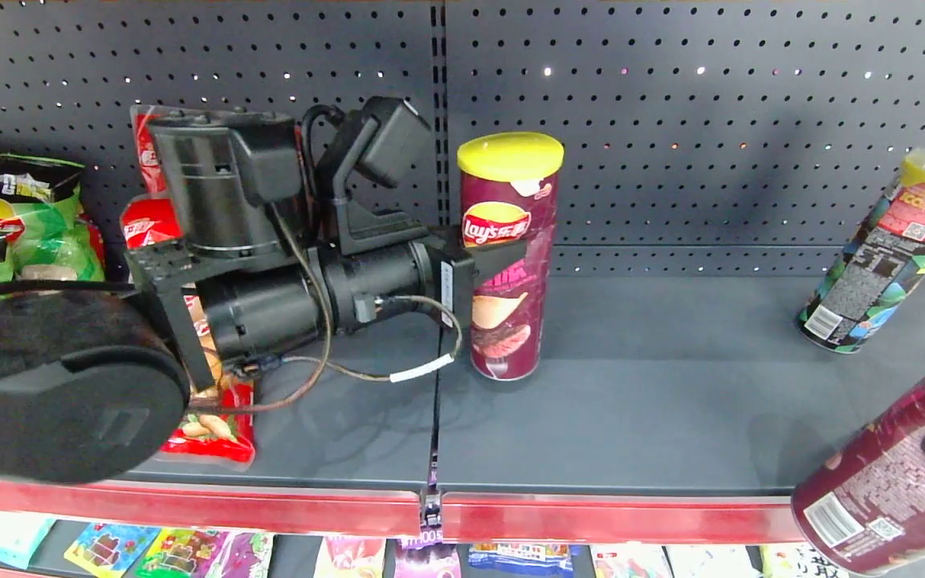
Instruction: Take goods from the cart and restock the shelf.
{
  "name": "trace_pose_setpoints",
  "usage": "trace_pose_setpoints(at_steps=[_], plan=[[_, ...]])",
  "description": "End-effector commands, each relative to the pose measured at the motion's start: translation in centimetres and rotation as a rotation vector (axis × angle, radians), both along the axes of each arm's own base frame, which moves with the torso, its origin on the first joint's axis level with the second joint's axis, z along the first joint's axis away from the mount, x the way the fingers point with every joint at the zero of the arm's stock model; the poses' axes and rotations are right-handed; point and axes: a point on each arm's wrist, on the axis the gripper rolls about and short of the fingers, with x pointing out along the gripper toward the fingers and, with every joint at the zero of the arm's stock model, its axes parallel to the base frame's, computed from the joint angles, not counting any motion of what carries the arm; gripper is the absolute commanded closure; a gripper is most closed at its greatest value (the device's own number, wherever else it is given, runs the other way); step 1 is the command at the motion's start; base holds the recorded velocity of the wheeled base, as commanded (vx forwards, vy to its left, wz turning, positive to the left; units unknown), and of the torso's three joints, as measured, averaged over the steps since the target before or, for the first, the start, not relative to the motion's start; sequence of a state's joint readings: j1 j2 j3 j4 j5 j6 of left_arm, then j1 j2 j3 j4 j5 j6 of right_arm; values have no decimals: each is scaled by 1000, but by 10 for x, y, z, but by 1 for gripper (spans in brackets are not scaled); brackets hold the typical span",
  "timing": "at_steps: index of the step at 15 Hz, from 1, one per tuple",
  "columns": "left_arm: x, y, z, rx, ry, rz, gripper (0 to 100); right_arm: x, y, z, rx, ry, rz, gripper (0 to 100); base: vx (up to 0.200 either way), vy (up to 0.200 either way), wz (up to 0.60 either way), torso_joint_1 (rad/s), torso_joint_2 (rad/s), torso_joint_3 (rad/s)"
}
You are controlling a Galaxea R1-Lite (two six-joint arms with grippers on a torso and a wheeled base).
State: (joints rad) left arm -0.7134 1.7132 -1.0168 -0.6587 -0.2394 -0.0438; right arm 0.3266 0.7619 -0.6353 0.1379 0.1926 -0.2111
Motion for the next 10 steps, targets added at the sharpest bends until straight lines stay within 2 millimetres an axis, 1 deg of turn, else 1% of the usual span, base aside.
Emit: trace_pose_setpoints(at_steps=[1,4,6,8,10], plan=[[-13,-6,-7,8,18,-27,100,0,0,0,0,-1,1,100,0,0,0,0,0,0],[-27,-2,-5,15,25,-47,100,-2,-1,0,2,-8,1,100,0,0,0,0,0,0],[-35,4,-9,29,36,-36,100,-4,-1,1,4,-12,1,100,0,0,0,0,0,0],[-44,3,-17,49,51,-21,100,-4,-1,0,3,-10,1,100,0,0,0,0,0,0],[-51,-4,-19,56,55,-9,100,-4,-1,0,3,-10,1,100,0,0,0,0,0,0]])
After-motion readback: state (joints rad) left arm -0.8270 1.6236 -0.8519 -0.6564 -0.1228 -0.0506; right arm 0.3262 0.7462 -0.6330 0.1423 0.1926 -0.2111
